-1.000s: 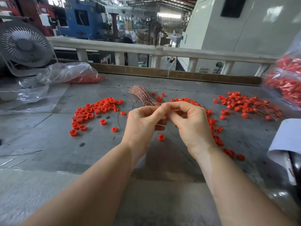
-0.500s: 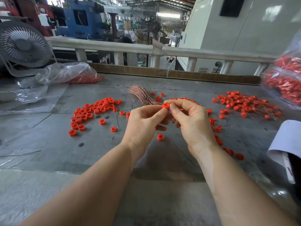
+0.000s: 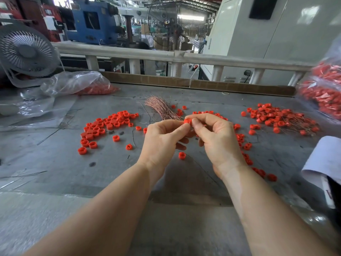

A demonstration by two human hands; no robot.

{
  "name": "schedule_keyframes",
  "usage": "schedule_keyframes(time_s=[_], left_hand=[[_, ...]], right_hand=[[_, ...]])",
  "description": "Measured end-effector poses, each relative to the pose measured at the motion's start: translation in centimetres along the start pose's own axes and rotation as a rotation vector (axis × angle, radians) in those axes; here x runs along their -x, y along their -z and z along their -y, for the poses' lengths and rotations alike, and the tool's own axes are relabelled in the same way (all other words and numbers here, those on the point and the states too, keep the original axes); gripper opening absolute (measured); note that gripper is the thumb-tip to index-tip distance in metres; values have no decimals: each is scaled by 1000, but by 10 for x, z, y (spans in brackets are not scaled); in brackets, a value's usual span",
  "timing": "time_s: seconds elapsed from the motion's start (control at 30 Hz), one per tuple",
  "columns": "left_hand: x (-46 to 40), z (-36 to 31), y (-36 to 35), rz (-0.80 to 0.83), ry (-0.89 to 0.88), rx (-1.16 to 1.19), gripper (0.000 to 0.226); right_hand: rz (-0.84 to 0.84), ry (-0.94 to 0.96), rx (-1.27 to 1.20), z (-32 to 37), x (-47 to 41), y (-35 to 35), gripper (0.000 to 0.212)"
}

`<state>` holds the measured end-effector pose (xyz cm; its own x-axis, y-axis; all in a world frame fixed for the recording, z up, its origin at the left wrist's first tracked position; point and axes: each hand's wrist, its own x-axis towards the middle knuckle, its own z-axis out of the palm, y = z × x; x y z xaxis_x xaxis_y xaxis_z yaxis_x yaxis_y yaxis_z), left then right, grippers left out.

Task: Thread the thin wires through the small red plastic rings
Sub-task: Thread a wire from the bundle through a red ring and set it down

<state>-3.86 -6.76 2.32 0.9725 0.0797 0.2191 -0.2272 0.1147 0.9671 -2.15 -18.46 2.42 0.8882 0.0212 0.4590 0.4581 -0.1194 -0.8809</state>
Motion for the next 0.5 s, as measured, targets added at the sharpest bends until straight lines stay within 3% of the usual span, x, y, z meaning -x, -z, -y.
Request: schedule_keyframes(time_s=[0.33,0.5], left_hand=[[-2,1,2,-102,10,7,11],[-5,3,5,-194,43,19,8]], right_hand=[[-85,3,46,3,0,-2,21],[-159,94,168,5,2,-1,13]])
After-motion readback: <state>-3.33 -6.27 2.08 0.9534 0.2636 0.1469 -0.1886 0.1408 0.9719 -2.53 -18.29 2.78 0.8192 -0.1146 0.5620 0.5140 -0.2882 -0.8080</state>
